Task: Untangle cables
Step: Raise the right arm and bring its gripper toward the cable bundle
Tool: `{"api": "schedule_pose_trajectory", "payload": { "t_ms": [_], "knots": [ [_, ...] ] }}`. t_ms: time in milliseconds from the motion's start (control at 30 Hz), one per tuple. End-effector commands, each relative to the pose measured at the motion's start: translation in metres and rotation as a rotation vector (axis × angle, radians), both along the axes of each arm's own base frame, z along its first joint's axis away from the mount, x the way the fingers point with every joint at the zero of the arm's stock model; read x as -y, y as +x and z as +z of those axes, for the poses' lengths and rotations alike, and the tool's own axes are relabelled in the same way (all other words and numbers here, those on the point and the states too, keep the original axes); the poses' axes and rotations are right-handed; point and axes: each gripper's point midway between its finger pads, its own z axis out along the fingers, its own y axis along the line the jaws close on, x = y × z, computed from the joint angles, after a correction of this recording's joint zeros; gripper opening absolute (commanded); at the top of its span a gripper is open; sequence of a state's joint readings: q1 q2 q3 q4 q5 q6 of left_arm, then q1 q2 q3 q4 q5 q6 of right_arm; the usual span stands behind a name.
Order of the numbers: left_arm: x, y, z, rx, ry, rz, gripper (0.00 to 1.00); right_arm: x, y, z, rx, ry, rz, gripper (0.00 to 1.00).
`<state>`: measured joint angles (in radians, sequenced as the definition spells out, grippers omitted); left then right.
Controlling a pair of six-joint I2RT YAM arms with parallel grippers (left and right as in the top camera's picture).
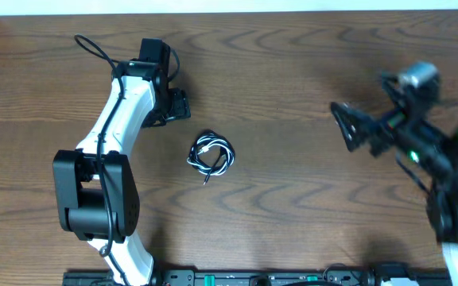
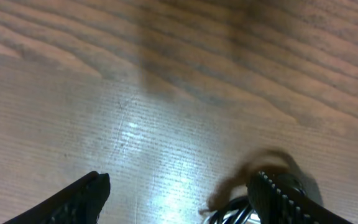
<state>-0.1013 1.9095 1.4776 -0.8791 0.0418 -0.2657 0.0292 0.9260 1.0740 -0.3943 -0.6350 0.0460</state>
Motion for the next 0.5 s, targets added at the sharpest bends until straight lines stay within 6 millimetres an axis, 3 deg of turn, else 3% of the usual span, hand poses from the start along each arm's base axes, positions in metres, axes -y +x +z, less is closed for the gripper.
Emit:
{"api": "schedule_pose_trajectory", "payload": {
  "t_ms": [0, 267, 467],
  "knots": [
    [-0.002, -0.001, -0.001, -0.003, 0.016, 0.002, 0.77, -0.018, 0.025, -0.023, -0.128, 0.066, 0.115, 0.99],
    [-0.002, 0.0, -0.001, 0.0, 0.016, 0.002, 0.77, -0.028, 0.069, -0.096, -0.362, 0.117, 0.172, 0.99],
    [-0.002, 0.001, -0.001, 0.004, 0.015, 0.002, 0.77, -0.029, 0.087, -0.147, -0.51, 0.131, 0.165, 0.99]
  ]
}}
